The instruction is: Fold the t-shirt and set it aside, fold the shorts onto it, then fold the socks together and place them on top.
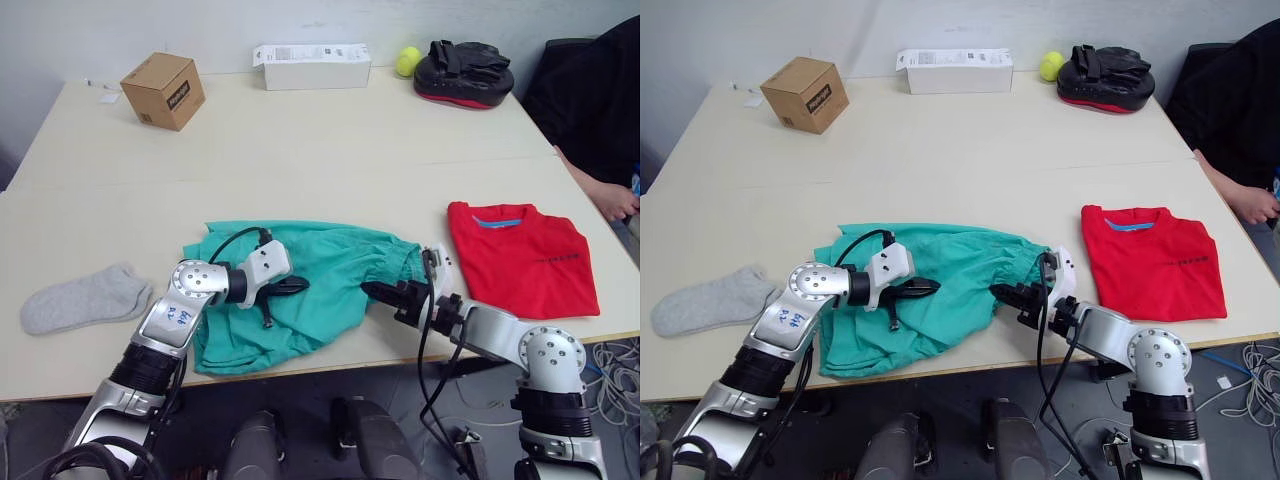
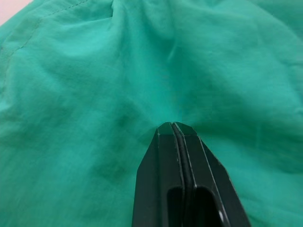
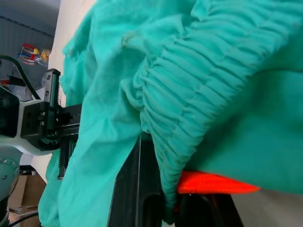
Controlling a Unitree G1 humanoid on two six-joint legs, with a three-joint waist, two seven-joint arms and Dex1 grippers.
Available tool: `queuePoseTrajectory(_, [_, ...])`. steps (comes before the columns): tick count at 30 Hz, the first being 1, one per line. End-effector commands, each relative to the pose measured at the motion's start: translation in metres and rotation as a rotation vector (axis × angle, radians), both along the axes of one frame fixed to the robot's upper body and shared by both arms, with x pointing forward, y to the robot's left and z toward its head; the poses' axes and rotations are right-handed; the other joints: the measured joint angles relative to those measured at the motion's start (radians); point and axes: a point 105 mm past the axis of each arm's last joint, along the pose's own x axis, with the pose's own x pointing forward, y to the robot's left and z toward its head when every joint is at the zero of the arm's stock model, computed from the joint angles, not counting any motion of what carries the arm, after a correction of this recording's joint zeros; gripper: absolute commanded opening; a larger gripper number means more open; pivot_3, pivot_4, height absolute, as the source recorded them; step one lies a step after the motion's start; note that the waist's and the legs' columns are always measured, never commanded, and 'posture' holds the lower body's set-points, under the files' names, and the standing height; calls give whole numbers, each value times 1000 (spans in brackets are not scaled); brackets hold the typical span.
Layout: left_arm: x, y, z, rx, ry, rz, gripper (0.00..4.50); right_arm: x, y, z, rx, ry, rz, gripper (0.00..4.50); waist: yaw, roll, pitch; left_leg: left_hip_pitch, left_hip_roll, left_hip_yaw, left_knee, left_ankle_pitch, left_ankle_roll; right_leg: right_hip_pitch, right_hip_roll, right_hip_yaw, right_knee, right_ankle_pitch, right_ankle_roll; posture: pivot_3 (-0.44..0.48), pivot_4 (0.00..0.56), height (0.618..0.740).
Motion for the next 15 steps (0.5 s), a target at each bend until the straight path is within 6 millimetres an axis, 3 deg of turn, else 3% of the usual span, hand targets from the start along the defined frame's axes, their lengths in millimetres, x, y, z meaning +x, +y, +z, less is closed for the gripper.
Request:
queuePoseTrajectory(1, [7,14,-18,53,45,73,0,7,-5,32,46,-119,16,27,2,0,0,0,0,0,0,0,1,0,0,0,0,0,0,0,150,740])
queuePoseTrajectory(5, [9,21,-20,53,50,105,0,0,22,62,45,-261,194,27,-1,1,0,-1,0,0,0,2,3,0,0,0,-3,2,2,0,150,740])
queuePoseTrajectory(8, [7,23,-22,43,55,119,0,-10,51,75,-73,-423,365,27,-3,2,1,-1,0,0,-2,2,3,-1,0,0,-3,2,2,0,150,740])
queuePoseTrajectory(12, [4,21,-22,34,57,126,0,-12,78,78,-213,-590,509,27,-3,2,0,-1,0,0,-3,1,3,-1,0,-1,-4,2,2,0,150,740])
queuePoseTrajectory(15, [1,23,-22,27,57,146,0,-5,92,70,-343,-672,570,27,-4,2,0,-1,0,0,-3,0,2,-1,0,-2,-4,2,1,0,150,740])
